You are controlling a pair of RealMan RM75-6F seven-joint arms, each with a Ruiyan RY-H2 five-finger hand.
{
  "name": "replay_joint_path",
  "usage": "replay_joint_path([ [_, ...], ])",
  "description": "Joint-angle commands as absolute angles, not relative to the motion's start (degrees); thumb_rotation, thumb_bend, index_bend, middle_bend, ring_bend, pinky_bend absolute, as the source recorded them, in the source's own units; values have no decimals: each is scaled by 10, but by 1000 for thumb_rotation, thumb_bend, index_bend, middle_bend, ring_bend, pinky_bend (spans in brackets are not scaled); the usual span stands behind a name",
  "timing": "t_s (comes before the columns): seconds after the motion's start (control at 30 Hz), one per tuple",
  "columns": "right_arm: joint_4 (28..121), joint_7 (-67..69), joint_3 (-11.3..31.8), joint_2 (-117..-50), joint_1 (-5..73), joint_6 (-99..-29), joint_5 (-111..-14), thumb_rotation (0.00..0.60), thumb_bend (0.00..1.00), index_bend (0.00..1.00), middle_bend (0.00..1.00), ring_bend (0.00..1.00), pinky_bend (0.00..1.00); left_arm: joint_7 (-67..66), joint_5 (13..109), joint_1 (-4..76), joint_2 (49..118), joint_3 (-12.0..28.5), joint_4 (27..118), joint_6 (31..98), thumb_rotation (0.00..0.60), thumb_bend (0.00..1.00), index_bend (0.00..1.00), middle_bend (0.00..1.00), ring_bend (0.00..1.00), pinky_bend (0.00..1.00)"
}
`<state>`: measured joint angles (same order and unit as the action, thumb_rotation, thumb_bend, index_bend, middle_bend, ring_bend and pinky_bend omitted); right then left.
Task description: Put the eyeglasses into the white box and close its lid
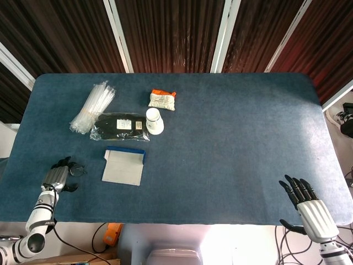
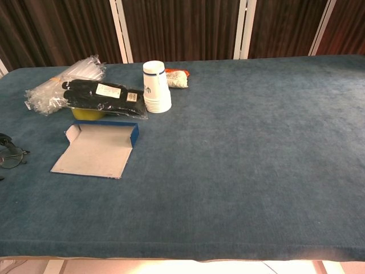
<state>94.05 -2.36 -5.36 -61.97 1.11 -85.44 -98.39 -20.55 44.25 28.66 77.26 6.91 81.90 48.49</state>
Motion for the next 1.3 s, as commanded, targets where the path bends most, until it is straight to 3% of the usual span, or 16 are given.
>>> replay_joint_path([
  [0.03, 940, -24, -54, -620, 11, -854, -984, 600, 278, 0, 0, 0, 0, -201, 459, 284, 765, 60, 832, 493, 564, 276, 304, 40, 0, 120],
  [0.27, 941, -26, -54, -619, 11, -854, -984, 600, 278, 0, 0, 0, 0, -218, 469, 281, 782, 59, 803, 543, 585, 293, 212, 40, 0, 102],
  [0.63, 942, -29, -55, -620, 11, -852, -985, 600, 278, 0, 0, 0, 0, -226, 457, 285, 795, 59, 766, 540, 600, 320, 445, 62, 0, 100],
  [1.2, 941, -25, -56, -617, 10, -854, -986, 600, 278, 0, 0, 0, 0, -184, 488, 289, 817, 67, 733, 525, 600, 335, 556, 106, 4, 101],
  [1.3, 940, -24, -56, -617, 10, -856, -987, 600, 278, 0, 0, 0, 0, -184, 488, 290, 820, 68, 728, 523, 600, 376, 582, 115, 5, 101],
])
